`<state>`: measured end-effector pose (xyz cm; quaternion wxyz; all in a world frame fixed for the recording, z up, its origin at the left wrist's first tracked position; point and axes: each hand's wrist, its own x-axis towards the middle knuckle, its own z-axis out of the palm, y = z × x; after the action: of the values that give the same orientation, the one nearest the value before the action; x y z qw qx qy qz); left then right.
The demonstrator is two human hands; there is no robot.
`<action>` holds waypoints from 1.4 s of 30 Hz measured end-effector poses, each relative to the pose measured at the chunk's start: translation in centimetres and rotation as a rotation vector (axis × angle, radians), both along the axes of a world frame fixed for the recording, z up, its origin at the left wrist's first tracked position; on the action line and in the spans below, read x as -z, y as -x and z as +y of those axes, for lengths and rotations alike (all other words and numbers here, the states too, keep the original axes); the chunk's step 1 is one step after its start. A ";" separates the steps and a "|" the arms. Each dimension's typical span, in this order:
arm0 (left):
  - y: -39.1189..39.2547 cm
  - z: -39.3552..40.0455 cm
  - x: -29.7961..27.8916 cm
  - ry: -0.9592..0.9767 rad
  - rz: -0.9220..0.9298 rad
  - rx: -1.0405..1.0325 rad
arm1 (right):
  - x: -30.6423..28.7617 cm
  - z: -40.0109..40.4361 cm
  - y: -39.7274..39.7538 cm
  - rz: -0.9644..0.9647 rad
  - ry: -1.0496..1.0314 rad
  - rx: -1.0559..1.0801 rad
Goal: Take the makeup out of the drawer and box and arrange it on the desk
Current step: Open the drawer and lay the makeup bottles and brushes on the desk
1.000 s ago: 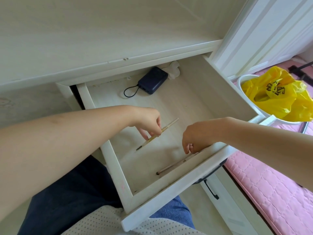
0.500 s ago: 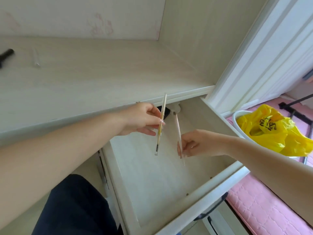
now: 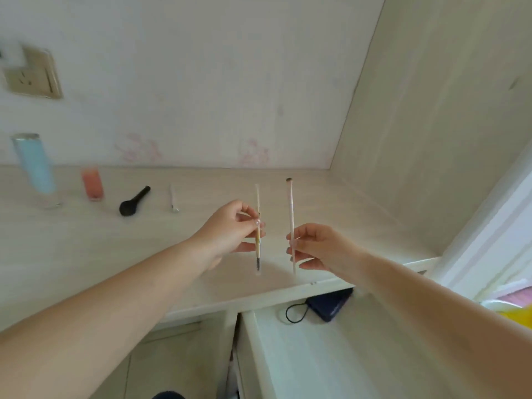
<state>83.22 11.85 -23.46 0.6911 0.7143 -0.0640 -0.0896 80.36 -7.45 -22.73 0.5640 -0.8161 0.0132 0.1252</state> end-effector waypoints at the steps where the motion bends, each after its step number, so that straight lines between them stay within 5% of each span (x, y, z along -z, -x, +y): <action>1: -0.9 1.0 0.1 -0.021 -0.005 -0.036 | 0.0 1.2 -1.2 -0.003 0.011 0.015; 14: -11.1 5.5 3.5 -0.576 -0.144 -0.268 | 3.5 9.0 -12.6 -0.131 0.144 0.217; 27: -15.8 5.4 4.1 -0.999 -0.277 -0.379 | 4.9 9.2 -18.6 -0.265 0.451 0.175; 42: -15.8 5.8 4.5 -0.888 -0.215 -0.276 | 4.9 8.9 -18.0 -0.305 0.335 0.240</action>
<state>99.05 17.60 -28.00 0.3142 0.9475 0.0047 0.0587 98.40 1.48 -27.63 0.4274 -0.9001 0.0454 -0.0710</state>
